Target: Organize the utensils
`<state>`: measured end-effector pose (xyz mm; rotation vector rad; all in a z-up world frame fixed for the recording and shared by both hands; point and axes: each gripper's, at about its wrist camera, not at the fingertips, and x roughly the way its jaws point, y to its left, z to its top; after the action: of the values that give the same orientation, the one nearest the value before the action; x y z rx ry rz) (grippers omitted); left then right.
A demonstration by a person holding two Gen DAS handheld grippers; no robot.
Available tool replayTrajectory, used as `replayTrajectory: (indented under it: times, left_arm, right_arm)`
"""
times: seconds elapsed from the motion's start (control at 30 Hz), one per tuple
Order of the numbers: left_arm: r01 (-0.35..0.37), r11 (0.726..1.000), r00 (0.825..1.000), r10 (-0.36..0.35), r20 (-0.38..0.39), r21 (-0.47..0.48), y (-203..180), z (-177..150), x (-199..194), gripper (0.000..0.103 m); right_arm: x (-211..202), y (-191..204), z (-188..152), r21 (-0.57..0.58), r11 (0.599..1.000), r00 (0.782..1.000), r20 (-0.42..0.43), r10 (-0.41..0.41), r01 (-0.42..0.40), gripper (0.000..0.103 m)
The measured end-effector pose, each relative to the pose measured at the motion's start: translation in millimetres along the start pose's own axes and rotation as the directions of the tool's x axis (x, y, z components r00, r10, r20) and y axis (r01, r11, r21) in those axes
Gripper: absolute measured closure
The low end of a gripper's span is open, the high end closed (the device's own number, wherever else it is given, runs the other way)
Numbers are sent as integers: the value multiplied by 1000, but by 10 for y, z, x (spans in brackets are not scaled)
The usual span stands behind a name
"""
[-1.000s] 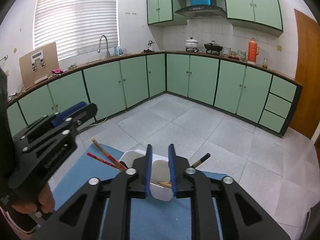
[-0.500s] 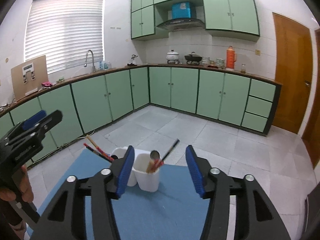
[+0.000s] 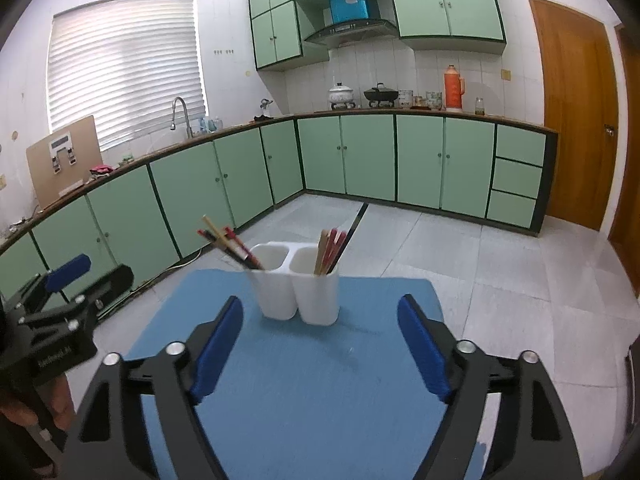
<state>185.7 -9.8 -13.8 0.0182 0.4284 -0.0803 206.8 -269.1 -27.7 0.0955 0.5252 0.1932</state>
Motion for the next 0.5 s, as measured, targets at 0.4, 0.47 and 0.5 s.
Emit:
replayTrajectory:
  times: [0.4,0.47,0.5]
  left_arm:
    - [18,1000,1000,-17,-12,25,-109,-168,-400,7]
    - [20,999,1000,-20,-7,28,-125,-176,-469,7]
    - [21,999,1000,-21,-3,27,-136,-171,-500,7]
  right_arm:
    - [-318,103,-160,-18,1000,1000,18,3,-3,15]
    - [-405,135,-174,-26,1000,1000,28,5,-4,15]
    - [-429,143,-173,-27,1000,999,32,6,-6,15]
